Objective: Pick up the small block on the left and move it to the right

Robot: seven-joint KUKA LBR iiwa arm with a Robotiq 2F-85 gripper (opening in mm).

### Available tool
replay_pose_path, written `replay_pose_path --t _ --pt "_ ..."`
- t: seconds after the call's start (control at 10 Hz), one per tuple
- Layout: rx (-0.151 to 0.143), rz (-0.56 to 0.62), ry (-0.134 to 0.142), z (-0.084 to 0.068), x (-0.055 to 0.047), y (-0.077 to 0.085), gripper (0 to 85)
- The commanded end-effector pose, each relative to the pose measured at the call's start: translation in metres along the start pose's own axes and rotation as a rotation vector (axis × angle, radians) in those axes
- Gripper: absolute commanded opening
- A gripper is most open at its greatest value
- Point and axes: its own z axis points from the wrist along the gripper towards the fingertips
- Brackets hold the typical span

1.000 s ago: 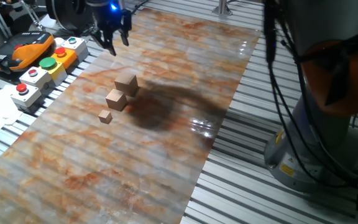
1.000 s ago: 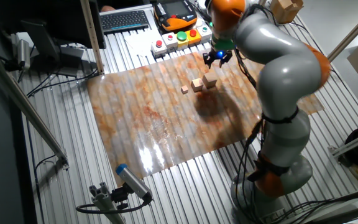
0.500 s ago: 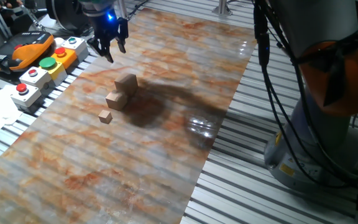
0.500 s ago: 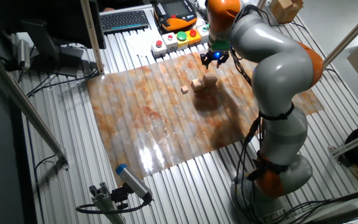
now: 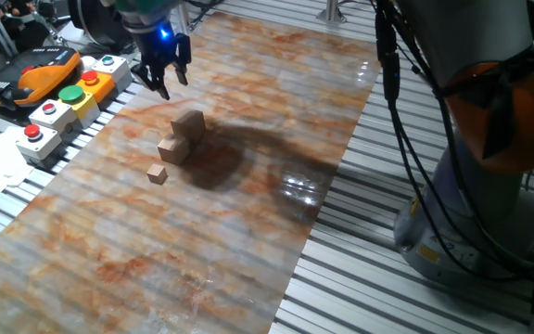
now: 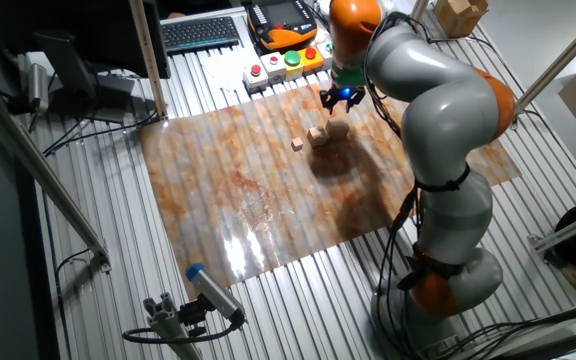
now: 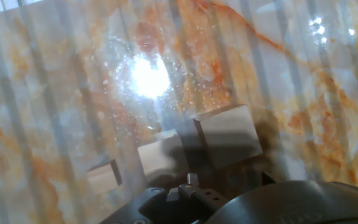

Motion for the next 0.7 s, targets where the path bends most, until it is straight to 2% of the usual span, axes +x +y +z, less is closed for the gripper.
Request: replay_pose_path --t 0.0,0.1,0.2,0.3,0.4,0.6 --pt "0.013 -0.011 -0.004 0.0037 0.0005 -0.0006 51.0" --pt "0.001 -0.008 -0.012 0.0116 0.0019 -0.0026 51.0" --pt "-0.008 -0.008 -0.017 0.0116 0.0019 -0.0026 51.0" --pt "-0.024 -0.001 -0.007 0.0116 0.0019 -0.0026 51.0" --pt "-0.016 -0.004 0.005 0.0116 0.0019 -0.0026 51.0" --pt "-0.062 0.042 0.004 0.0116 0.0019 -0.0026 51.0"
